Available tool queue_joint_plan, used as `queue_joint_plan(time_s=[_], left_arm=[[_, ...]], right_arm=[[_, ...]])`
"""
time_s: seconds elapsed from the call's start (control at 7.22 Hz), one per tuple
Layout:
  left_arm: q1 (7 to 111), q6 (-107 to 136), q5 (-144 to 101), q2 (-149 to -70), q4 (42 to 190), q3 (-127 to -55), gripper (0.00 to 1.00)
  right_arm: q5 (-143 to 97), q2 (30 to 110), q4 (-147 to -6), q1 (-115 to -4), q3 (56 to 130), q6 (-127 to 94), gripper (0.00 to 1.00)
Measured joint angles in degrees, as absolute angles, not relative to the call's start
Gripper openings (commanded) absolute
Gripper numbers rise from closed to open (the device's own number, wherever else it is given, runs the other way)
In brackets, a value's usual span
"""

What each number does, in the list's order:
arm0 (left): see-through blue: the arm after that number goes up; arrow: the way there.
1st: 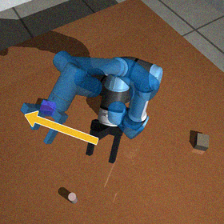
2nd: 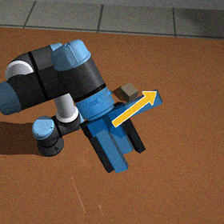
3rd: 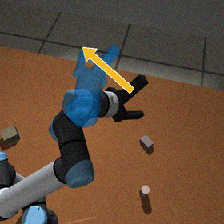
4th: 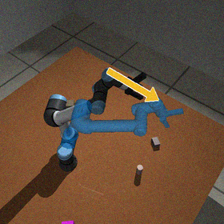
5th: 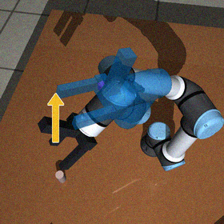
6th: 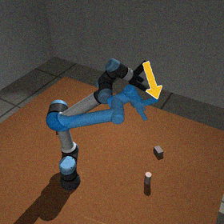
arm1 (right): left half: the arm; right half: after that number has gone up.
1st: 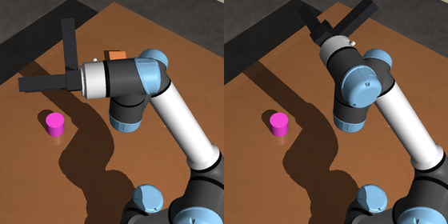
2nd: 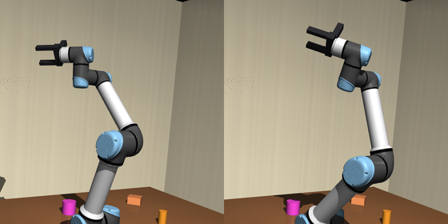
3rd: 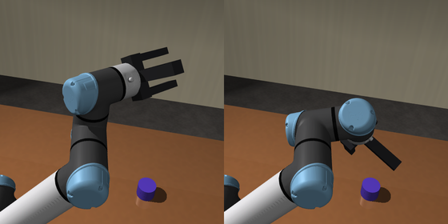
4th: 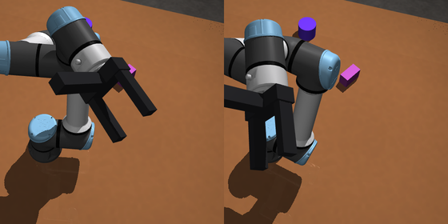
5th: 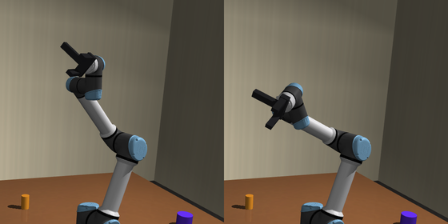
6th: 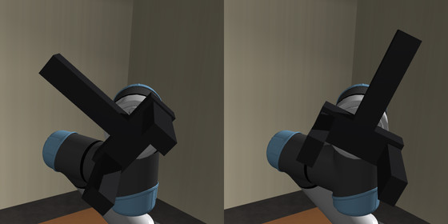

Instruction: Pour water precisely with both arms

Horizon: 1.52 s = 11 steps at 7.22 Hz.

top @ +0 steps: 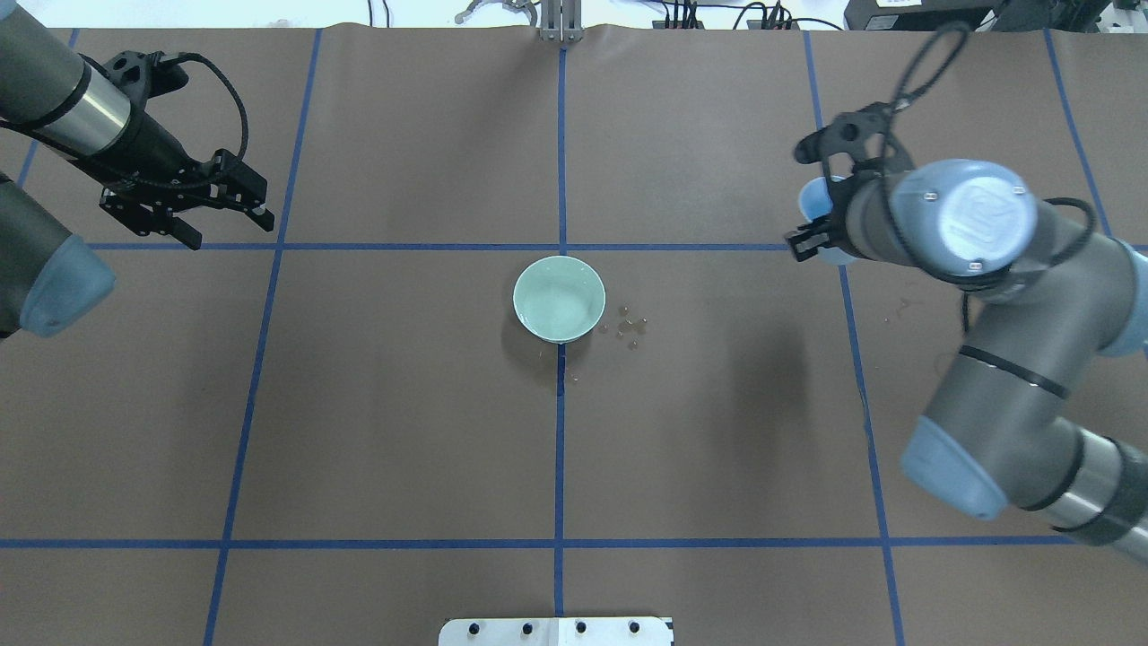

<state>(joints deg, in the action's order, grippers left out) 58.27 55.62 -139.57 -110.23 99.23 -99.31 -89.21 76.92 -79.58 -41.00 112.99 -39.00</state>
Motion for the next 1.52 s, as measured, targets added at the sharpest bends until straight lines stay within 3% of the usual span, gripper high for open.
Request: queue_joint_plan(time_s=[0.28, 0.55, 1.11, 1.52], left_arm=[[58.23, 56.0, -139.61, -110.5, 99.23, -99.52, 0.99], [58.19, 56.46, -139.64, -110.66, 99.13, -100.19, 0.99], [57.94, 58.86, -139.57, -110.69, 99.04, -101.71, 0.99], [57.92, 59.14, -139.57, -110.6, 99.05, -101.96, 0.99]], right_arm=[[-94.43, 92.97, -56.82, -45.44, 112.6, -42.96, 0.0], [-94.75, 103.45, -38.05, -46.86, 107.98, -49.12, 0.0], [-89.57, 108.74, -15.25, -46.99, 93.27, -57.07, 0.0], [-87.94, 110.03, -12.02, -46.63, 91.3, -58.89, 0.0]])
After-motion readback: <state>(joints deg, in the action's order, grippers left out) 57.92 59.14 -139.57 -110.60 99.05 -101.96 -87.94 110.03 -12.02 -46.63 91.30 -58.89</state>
